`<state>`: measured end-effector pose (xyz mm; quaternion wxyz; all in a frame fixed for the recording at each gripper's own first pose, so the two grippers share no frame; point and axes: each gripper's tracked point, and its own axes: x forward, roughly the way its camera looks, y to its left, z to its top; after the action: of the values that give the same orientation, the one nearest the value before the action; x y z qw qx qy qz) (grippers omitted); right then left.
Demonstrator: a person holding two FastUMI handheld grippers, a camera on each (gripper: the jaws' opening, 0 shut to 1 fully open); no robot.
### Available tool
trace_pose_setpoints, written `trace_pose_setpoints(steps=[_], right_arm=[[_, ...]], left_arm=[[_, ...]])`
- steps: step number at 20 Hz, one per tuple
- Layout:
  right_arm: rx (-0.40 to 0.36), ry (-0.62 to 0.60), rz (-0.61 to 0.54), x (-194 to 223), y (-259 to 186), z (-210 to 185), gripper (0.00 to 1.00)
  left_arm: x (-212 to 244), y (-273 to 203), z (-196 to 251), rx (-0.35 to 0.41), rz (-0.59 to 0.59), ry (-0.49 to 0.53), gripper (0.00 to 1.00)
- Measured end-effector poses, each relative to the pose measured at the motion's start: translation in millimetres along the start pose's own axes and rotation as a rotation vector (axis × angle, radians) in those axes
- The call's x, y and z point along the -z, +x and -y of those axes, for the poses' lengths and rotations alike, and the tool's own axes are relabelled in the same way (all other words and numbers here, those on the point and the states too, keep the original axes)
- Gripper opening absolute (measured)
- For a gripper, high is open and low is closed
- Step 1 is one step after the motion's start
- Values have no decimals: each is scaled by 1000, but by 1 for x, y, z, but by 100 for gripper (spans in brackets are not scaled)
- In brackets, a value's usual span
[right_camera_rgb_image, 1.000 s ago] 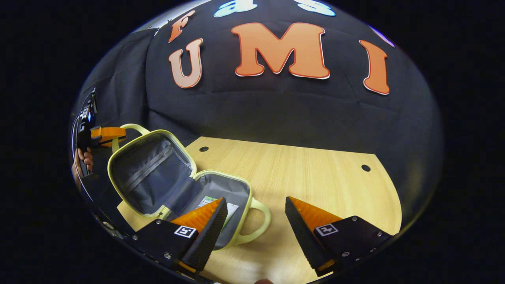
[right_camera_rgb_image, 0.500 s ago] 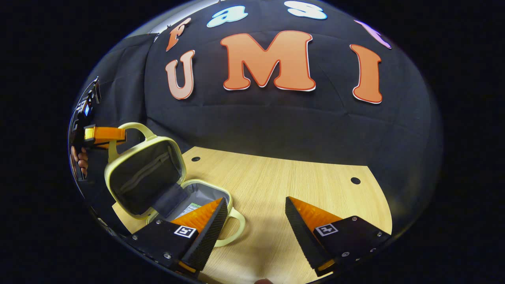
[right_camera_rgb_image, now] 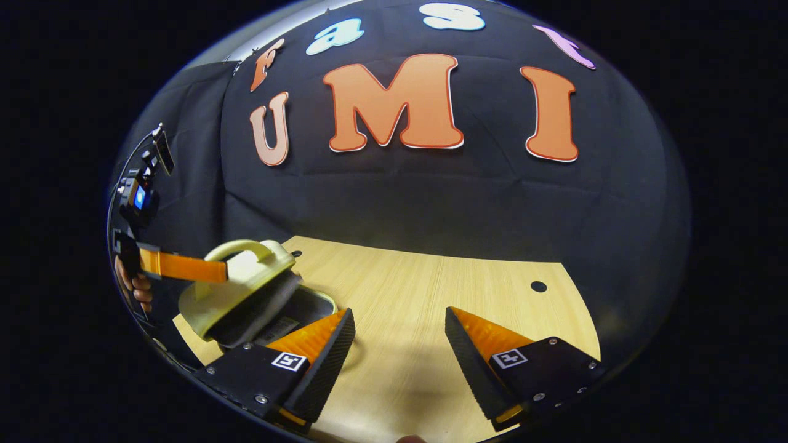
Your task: First open the suitcase, pack the skin care products into it, and then close the suitcase.
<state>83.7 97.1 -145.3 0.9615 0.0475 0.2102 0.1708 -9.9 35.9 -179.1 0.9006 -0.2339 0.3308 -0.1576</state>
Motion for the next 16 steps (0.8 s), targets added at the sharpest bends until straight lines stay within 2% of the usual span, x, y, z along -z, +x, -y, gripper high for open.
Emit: trace_pose_setpoints(steps=[3,8,9,10,11,12,14,16], right_arm=[[9,-23,11,4,-12,22,94],[23,-20,5,18,-27,58,94],[24,-19,7,19,-32,64,94],[28,-17,11,19,-34,70,94],[26,-16,16,18,-36,74,94],[26,-16,20,19,-40,78,94],[12,-11,20,20,-43,80,94],[-3,-10,27,19,-45,79,94]], left_arm=[[24,33,4,-48,-69,48,12],[61,58,13,-145,-137,86,12],[73,62,13,-153,-158,82,20],[83,67,12,-163,-180,86,21],[86,72,16,-160,-174,77,27],[84,75,28,-144,-147,67,23],[75,74,50,-112,-101,52,41],[67,72,58,-123,-55,61,41]])
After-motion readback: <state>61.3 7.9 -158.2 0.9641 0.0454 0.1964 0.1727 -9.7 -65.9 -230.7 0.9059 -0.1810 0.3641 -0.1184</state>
